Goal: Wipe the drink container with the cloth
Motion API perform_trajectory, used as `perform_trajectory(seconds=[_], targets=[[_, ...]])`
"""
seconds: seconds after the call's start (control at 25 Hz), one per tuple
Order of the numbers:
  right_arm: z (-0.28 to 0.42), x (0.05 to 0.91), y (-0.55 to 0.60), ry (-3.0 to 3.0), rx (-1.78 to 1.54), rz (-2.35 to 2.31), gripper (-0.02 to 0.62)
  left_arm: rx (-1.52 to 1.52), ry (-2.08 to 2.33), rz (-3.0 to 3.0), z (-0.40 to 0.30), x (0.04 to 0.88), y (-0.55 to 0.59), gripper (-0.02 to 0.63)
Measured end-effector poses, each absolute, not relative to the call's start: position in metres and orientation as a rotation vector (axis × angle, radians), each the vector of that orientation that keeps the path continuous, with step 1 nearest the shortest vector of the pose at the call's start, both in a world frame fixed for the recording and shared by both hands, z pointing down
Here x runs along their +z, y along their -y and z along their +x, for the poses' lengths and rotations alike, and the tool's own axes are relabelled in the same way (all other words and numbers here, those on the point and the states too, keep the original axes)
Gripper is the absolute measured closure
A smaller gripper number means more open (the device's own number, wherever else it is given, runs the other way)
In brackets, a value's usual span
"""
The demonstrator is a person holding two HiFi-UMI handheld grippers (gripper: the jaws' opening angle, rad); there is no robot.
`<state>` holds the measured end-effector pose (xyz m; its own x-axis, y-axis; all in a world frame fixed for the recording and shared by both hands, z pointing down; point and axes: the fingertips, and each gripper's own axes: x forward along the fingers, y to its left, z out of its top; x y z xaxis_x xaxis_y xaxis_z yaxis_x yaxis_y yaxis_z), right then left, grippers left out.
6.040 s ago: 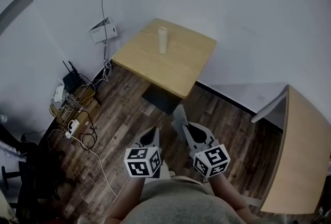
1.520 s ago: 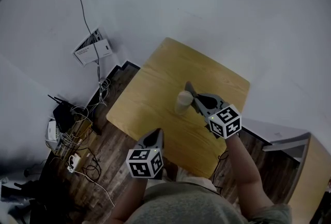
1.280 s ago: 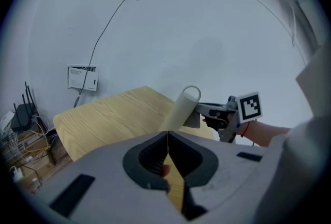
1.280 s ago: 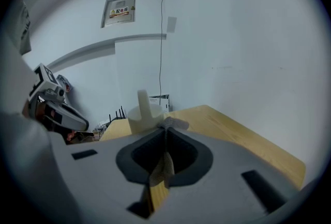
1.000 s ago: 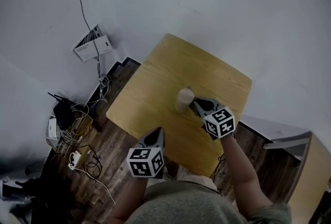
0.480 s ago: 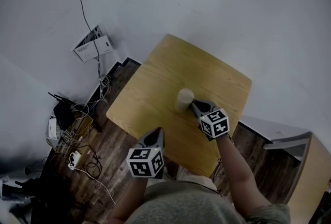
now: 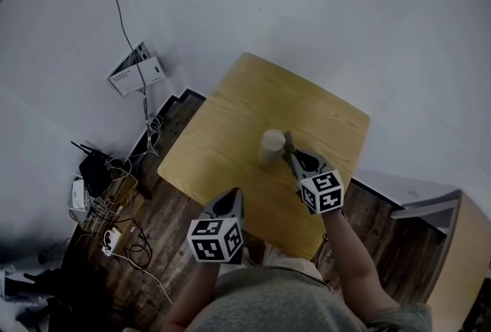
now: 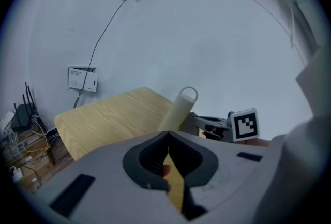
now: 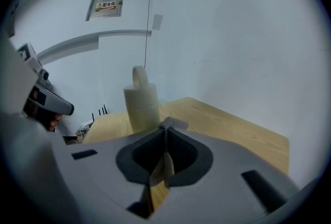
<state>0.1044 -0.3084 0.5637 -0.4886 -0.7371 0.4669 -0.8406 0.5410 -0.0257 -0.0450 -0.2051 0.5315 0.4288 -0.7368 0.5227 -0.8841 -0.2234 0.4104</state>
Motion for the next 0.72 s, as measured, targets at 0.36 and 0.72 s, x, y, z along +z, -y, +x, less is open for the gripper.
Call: perform_trajectory(seconds=[0.36, 0.72], targets=[[0.104, 0.499, 0.277, 2.452, 0.224, 1.414, 0.584, 0.264, 1.348, 2.039, -0.045, 0.523, 0.198, 0.603], [0.083, 0.481, 0.265, 2.475, 0.088, 1.354, 0.583, 0.257, 1.352, 2.042, -0.047, 0.522, 0.197, 0.603]])
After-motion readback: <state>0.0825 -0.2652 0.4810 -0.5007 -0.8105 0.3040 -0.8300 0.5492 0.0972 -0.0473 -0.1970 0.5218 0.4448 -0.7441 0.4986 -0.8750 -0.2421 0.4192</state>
